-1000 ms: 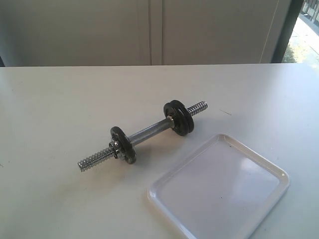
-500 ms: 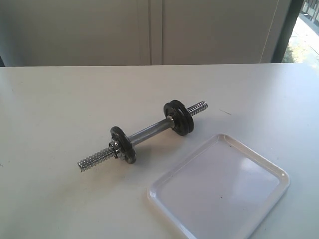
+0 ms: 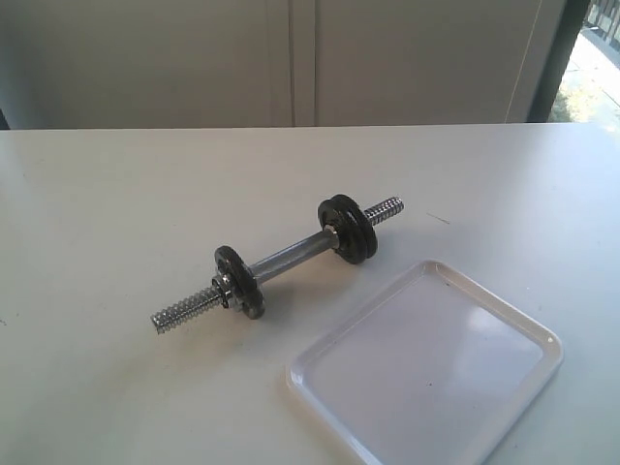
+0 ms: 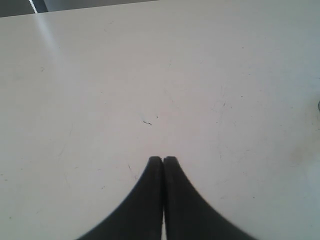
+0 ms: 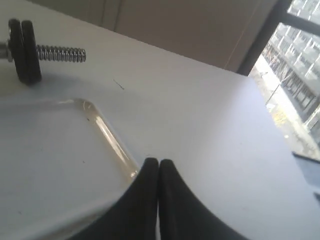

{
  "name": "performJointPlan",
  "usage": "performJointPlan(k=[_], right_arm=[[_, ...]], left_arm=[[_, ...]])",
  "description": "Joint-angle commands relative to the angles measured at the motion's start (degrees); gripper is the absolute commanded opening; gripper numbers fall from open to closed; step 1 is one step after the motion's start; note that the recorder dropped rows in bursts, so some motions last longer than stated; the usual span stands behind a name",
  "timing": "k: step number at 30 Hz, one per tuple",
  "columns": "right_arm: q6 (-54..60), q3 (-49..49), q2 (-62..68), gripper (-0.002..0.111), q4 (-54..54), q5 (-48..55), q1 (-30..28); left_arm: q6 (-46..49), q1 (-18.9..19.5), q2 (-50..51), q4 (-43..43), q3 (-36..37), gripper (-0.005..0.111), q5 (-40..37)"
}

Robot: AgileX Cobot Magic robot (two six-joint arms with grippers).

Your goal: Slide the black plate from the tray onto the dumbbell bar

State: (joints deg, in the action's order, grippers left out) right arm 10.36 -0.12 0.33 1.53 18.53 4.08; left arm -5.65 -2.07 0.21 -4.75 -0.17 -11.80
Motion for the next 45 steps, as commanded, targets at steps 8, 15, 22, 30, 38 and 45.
performJointPlan(k=[8,15,22,30,38,45], right_arm=[[-9.31,0.12,-0.33,0.000,-0.29,0.88,-0.11],[-9.31,0.12,-0.33,0.000,-0.29,0.82,-0.11],[-9.31,0.12,-0.33,0.000,-0.44,0.64,-2.29],[-9.31,0.12,-0.33,0.000,-0.44,0.64,-4.63],[-9.91,0.12,-0.33,0.000,-0.44,0.64,-4.62],[-9.91,0.12,-0.33,0.000,-0.44,0.64,-4.62]], left_arm=[[-0.35,0.27,-0.21,0.20,0.17,0.000,0.14],[-0.35,0.27,-0.21,0.20,0.17,0.000,0.14],[-0.35,0.27,-0.21,0.20,0.17,0.000,0.14],[-0.35,0.27,-0.21,0.20,0.17,0.000,0.14],[-0.35,0.27,-0.21,0.20,0.17,0.000,0.14],[-0.35,0.27,-0.21,0.20,0.17,0.000,0.14]])
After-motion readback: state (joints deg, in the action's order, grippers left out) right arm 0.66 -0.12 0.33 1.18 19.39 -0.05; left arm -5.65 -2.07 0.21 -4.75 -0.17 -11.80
